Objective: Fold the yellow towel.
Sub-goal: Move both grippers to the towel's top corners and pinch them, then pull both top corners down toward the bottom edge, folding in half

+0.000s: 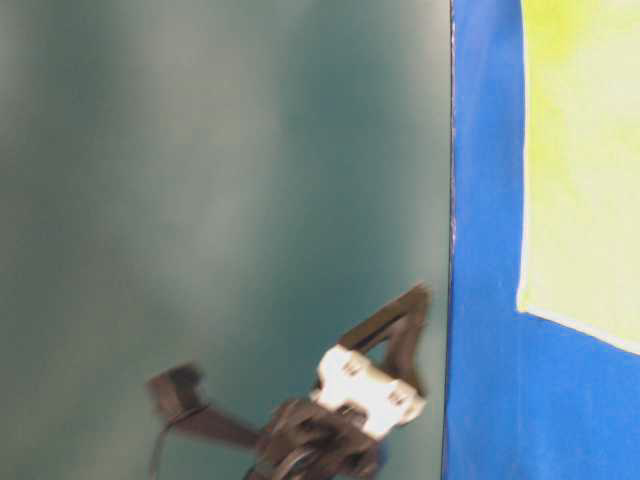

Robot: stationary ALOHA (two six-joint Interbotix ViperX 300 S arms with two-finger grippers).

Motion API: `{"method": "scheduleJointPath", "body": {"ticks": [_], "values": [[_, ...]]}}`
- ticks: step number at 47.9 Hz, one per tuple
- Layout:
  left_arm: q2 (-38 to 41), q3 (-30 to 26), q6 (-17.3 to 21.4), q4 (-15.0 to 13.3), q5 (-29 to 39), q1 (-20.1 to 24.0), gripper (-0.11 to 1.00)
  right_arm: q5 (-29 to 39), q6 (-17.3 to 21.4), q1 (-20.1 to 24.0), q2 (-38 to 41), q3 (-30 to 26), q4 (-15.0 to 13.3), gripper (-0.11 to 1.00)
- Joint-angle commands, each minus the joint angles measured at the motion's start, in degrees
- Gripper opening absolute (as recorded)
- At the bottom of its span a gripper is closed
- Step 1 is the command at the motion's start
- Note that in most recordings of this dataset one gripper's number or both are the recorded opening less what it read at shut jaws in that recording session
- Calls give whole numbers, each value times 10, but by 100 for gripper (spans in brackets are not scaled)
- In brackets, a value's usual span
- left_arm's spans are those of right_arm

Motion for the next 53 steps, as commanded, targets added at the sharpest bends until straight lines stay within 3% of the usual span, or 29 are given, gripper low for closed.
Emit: {"method": "scheduleJointPath", "body": {"ticks": [1,13,29,32,37,40,44,53], "values": [[26,-25,0,-1,-6,5,83,-23,1,-3,28,-5,-4,61],[102,-53,0,-1,-10,7,83,-57,1,-3,95,-4,-4,61],[111,-54,1,-1,0,4,75,-57,1,-3,119,-5,-4,55],[111,-54,4,-1,8,1,67,-55,0,0,119,-4,-4,46],[111,-54,11,0,18,-4,38,-55,1,3,120,-4,-4,15],[111,-54,22,0,21,-8,21,-55,2,4,118,-4,-3,3],[111,-54,32,0,25,-9,3,-55,3,4,117,-4,0,2],[107,-59,39,0,30,-7,2,-54,4,4,105,-4,6,2]]}}
